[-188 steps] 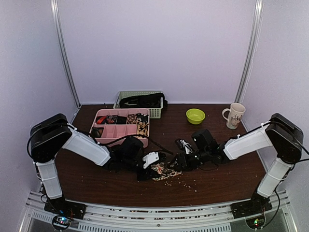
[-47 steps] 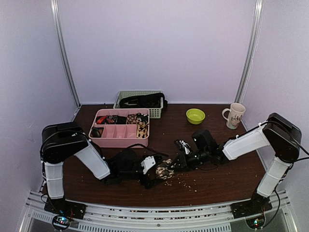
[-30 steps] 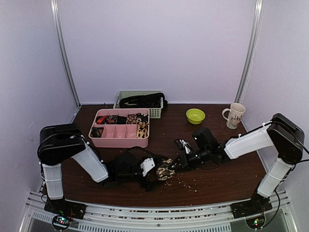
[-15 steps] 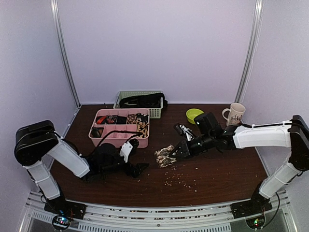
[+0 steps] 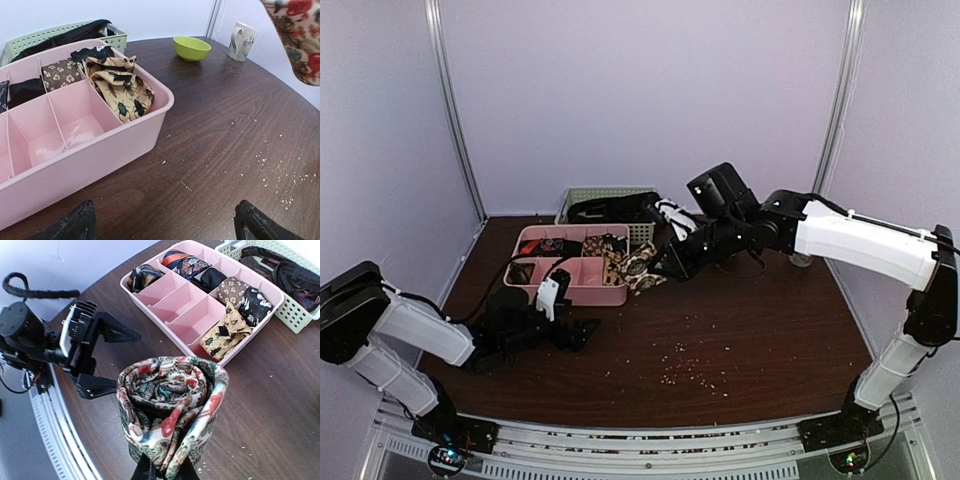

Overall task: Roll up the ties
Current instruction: Pick up the tie from the center of the board, then place the tie in the storage box.

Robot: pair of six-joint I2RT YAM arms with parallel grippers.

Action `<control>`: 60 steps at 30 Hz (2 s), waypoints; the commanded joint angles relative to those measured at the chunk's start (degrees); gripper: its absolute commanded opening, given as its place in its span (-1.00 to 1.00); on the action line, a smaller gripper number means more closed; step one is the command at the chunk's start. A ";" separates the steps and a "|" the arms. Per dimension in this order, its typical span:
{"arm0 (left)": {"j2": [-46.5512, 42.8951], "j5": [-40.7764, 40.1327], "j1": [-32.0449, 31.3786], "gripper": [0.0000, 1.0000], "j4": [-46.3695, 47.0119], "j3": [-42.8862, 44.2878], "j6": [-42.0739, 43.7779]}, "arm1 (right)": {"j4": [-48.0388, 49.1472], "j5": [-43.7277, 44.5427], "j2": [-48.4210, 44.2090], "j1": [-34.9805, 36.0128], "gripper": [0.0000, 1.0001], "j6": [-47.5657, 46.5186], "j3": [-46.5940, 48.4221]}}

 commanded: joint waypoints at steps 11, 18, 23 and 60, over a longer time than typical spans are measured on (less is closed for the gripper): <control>-16.90 -8.12 4.37 0.96 -10.26 -5.45 -4.55 | -16.08 30.38 23.64 6.80 -1.00 -19.40 35.76; -25.87 -13.87 7.72 0.96 -18.73 -7.16 -10.18 | -10.10 36.37 31.77 9.28 -1.00 -27.01 44.38; -30.83 -15.92 10.42 0.96 -22.99 -8.69 -14.30 | -4.45 40.40 36.50 10.33 -1.00 -34.48 46.43; -11.70 -1.17 21.41 0.82 -46.79 28.24 3.43 | -0.49 51.48 53.59 11.07 -1.00 -55.04 48.02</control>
